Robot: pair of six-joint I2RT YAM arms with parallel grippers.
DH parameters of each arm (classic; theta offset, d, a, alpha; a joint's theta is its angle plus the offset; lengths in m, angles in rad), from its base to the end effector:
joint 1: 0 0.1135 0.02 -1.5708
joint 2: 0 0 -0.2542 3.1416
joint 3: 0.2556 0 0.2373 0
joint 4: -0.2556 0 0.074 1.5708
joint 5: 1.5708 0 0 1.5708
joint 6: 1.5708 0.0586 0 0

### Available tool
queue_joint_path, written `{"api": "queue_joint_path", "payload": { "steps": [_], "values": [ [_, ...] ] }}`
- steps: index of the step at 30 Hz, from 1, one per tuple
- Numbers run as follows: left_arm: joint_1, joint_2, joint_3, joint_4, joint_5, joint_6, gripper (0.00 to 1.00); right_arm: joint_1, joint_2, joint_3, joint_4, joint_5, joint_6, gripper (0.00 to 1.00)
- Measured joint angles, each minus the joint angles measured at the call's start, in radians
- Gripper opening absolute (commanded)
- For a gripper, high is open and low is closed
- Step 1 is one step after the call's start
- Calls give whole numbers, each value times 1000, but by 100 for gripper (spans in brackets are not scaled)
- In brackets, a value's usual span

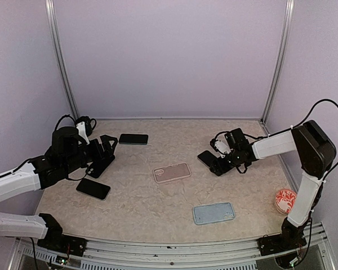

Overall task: Put the phone into the phone case
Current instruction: Pick up the phone at the center of the board, then pass from the right arm to the left

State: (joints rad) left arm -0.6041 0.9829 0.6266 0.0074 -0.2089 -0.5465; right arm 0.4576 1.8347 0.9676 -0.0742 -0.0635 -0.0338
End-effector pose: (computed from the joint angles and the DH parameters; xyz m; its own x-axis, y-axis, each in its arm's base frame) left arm 0.2032 -0.1255 0.2563 -0.4458 -0.3100 -0.8397 0.1915 0.8833 -0.4278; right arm 0.3201 0.1618 0.1156 -0.7087 -0.3866 -0.5901 -0.4986 0.8662 0.0314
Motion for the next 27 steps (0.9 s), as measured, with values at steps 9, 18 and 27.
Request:
{"api": "queue_joint_path", "payload": {
  "steps": [9,18,27],
  "values": [
    [0,0,0,0,0,-33,99,3,-1,0,1,-8,-1,65],
    [14,-1,-20,23,47,-127,99,14,-26,-35,21,-10,-2,61],
    [29,23,-59,97,157,-169,99,55,-69,-80,31,-8,-3,58]
  ]
}}
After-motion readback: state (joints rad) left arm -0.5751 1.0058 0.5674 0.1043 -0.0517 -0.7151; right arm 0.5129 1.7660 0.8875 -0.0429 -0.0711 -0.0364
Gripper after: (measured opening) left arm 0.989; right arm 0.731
